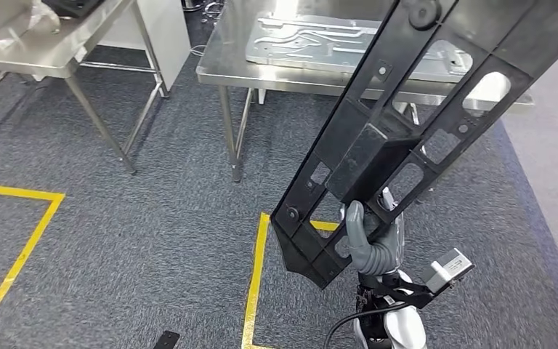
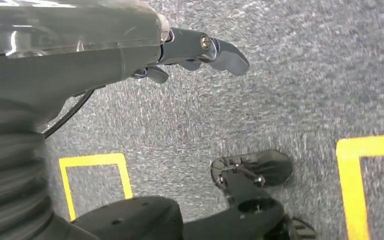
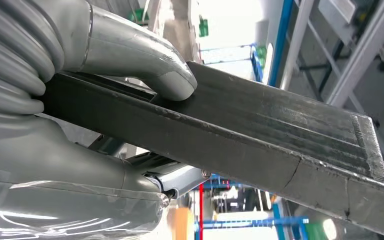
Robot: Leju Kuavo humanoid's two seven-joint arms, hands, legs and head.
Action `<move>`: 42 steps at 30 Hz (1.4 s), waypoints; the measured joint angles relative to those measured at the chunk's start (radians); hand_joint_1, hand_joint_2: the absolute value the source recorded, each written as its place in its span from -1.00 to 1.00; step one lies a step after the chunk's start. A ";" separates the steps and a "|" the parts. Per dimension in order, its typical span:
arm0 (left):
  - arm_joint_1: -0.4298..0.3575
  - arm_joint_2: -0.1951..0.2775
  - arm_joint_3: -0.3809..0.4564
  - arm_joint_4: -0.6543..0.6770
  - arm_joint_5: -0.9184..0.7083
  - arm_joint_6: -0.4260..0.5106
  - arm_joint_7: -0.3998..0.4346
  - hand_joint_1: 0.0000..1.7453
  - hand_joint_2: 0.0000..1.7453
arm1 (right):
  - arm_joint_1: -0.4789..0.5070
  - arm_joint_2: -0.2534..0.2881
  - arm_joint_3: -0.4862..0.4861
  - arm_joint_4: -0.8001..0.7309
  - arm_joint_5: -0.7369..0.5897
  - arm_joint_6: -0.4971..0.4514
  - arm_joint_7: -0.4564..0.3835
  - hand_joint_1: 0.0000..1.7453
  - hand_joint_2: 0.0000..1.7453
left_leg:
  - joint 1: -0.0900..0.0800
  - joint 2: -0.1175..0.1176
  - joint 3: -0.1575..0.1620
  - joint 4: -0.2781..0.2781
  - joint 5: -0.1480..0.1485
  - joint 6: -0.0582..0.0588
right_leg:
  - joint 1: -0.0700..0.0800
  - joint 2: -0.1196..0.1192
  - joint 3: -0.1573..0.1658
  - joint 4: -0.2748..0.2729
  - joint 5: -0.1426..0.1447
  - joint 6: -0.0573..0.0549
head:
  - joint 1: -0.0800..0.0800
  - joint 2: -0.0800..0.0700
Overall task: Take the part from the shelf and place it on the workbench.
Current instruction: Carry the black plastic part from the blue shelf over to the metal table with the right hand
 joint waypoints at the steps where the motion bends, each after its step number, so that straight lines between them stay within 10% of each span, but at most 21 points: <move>1: -0.001 0.000 0.000 0.000 0.000 0.000 0.000 -1.00 1.00 | 0.001 0.000 -0.001 0.000 0.000 0.000 0.000 1.00 1.00 | -0.001 0.010 0.002 0.000 -0.002 -0.002 | 0.001 -0.007 0.025 -0.046 0.028 -0.002 | 0.000 0.000; 6: -0.002 0.001 0.000 0.000 0.002 0.003 -0.003 -1.00 1.00 | -0.001 0.002 -0.001 -0.005 -0.002 0.004 -0.002 1.00 1.00 | -0.011 0.052 0.012 -0.001 -0.013 -0.021 | 0.024 -0.076 0.131 -0.251 0.094 -0.032 | -0.001 0.000; 10: -0.004 0.003 0.000 0.000 0.003 0.004 -0.007 -1.00 1.00 | -0.002 0.005 -0.002 -0.005 -0.004 0.005 -0.006 1.00 1.00 | -0.007 0.028 0.003 0.034 -0.046 -0.041 | 0.012 -0.034 0.134 -0.264 0.102 -0.048 | -0.002 0.000; 14: 0.005 0.004 0.000 0.000 0.003 0.005 -0.010 -1.00 1.00 | -0.004 0.008 -0.003 -0.001 -0.007 0.006 -0.012 1.00 1.00 | -0.003 -0.022 -0.110 0.260 -0.141 -0.047 | 0.011 0.010 0.135 -0.265 0.104 -0.058 | -0.004 0.000; 16: 0.009 0.005 0.000 0.000 0.002 0.005 -0.010 -1.00 1.00 | -0.004 0.008 -0.003 0.001 -0.007 0.005 -0.013 1.00 1.00 | -0.003 -0.024 -0.110 0.244 -0.105 -0.046 | 0.011 0.036 0.135 -0.261 0.103 -0.057 | -0.004 0.000; 19: 0.007 0.008 0.000 0.000 0.000 0.005 -0.010 -1.00 1.00 | -0.003 0.008 -0.003 0.001 -0.007 0.005 -0.014 1.00 1.00 | 0.000 -0.064 -0.036 0.068 -0.014 -0.040 | 0.011 0.069 0.132 -0.249 0.099 -0.048 | -0.003 0.000; 23: 0.005 0.008 0.000 0.000 -0.001 0.005 -0.010 -1.00 1.00 | -0.002 0.008 -0.003 -0.001 -0.007 0.005 -0.015 1.00 1.00 | -0.003 -0.067 -0.014 0.016 0.001 -0.020 | 0.008 0.096 0.123 -0.248 0.103 -0.025 | -0.003 0.000; 30: 0.007 0.009 0.000 0.000 0.000 0.005 -0.016 -1.00 1.00 | 0.006 0.008 -0.003 -0.005 -0.013 0.002 -0.014 1.00 1.00 | -0.007 -0.006 -0.009 0.001 0.008 0.006 | 0.002 0.003 -0.003 0.018 -0.021 -0.003 | 0.004 0.000; 35: 0.005 0.008 0.000 0.000 -0.001 0.002 -0.020 -1.00 1.00 | 0.008 0.009 -0.004 -0.008 -0.020 0.000 -0.013 1.00 1.00 | -0.011 0.010 -0.005 0.003 0.003 -0.005 | 0.011 -0.020 0.136 -0.233 0.087 -0.022 | 0.004 0.000; 42: 0.003 0.008 0.000 0.000 -0.001 0.002 -0.020 -1.00 1.00 | 0.007 0.013 -0.005 -0.014 -0.021 0.000 -0.013 1.00 1.00 | -0.009 -0.013 -0.033 0.078 -0.055 -0.038 | 0.007 -0.015 0.158 -0.277 0.095 -0.049 | 0.000 0.000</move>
